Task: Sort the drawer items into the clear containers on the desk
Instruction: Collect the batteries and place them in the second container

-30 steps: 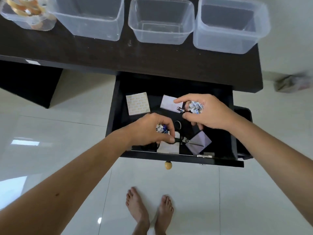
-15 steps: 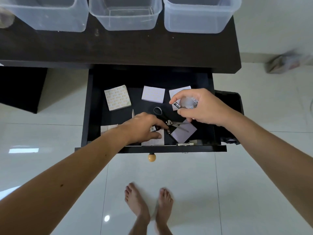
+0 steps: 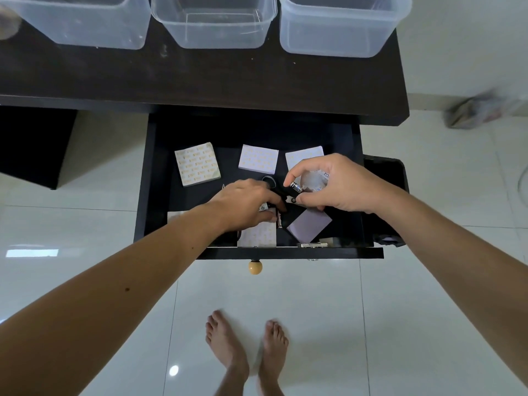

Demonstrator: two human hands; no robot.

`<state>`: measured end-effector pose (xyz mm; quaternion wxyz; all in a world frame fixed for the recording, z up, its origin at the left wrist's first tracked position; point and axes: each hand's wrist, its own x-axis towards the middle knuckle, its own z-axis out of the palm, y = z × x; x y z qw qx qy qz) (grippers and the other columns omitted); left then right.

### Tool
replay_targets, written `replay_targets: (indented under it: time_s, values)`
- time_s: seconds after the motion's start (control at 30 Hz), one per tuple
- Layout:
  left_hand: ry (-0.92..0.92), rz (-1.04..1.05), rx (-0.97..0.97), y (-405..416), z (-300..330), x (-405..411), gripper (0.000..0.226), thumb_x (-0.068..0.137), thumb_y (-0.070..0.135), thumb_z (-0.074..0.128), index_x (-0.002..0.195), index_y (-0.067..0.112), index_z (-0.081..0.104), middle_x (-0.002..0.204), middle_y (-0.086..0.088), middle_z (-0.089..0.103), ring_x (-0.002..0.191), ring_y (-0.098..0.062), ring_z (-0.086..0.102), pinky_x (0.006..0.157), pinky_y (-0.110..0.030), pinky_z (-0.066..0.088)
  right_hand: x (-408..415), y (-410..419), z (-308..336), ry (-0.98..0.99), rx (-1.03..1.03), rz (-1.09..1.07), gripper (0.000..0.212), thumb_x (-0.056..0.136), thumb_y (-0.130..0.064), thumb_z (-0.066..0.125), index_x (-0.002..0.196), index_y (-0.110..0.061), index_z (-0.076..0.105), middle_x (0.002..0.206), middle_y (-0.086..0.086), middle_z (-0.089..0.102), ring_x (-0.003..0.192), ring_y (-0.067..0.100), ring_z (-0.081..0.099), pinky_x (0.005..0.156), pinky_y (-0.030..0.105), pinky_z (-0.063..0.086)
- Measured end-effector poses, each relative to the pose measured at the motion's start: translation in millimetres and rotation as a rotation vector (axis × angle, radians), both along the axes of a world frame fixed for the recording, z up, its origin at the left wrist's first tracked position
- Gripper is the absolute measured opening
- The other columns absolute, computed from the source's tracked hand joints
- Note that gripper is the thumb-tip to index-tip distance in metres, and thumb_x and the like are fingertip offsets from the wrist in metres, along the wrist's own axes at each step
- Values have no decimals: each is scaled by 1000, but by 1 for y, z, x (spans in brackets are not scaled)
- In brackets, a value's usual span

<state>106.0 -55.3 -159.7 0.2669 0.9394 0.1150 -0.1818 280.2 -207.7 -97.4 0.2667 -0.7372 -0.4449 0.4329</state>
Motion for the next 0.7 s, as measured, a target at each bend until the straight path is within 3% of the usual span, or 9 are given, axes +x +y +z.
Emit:
replay_targets:
  time_s: [0.13,0.23,0.37,0.47,0.53,0.7]
  values:
    - [22,-20,0,0,1,5,35,93,48,74,127,45,68,123,6,63,121,-19,54,95,-37,47,-1,2,-1,-37,-6,15,30,85,-21,86,104,-43,77,92,-10,74,81,30,71,72,42,60]
    - [16,-58,6,0,1,7,35,91,47,76,125,42,69,125,6,62,122,-20,56,92,-35,45,0,1,-2,-23,-10,-1,31,85,-20,86,103,-44,77,87,-17,73,78,32,72,64,28,56]
    - [47,-173,86,-1,0,17,27,94,44,73,120,37,67,120,4,63,114,-23,61,85,-34,47,0,2,-3,-39,-3,1,31,85,-21,86,103,-45,77,92,-12,74,80,34,71,70,41,60]
    - [54,-236,107,0,1,23,21,94,43,72,112,33,64,114,2,64,106,-25,63,86,-42,53,0,2,-3,-28,-12,10,32,86,-19,86,102,-45,77,91,-23,72,79,25,74,65,23,58]
    - [45,-217,54,3,1,22,21,94,43,72,108,30,63,113,3,63,105,-24,61,86,-42,52,0,2,-2,-20,-20,2,32,85,-19,87,102,-44,77,91,-24,72,79,25,75,66,21,57]
    - [-16,3,-187,21,8,0,19,93,43,75,103,32,64,107,14,64,105,-12,58,93,-39,51,-2,4,1,-28,-27,-31,31,84,-24,88,105,-43,77,95,-10,74,80,30,74,71,38,62]
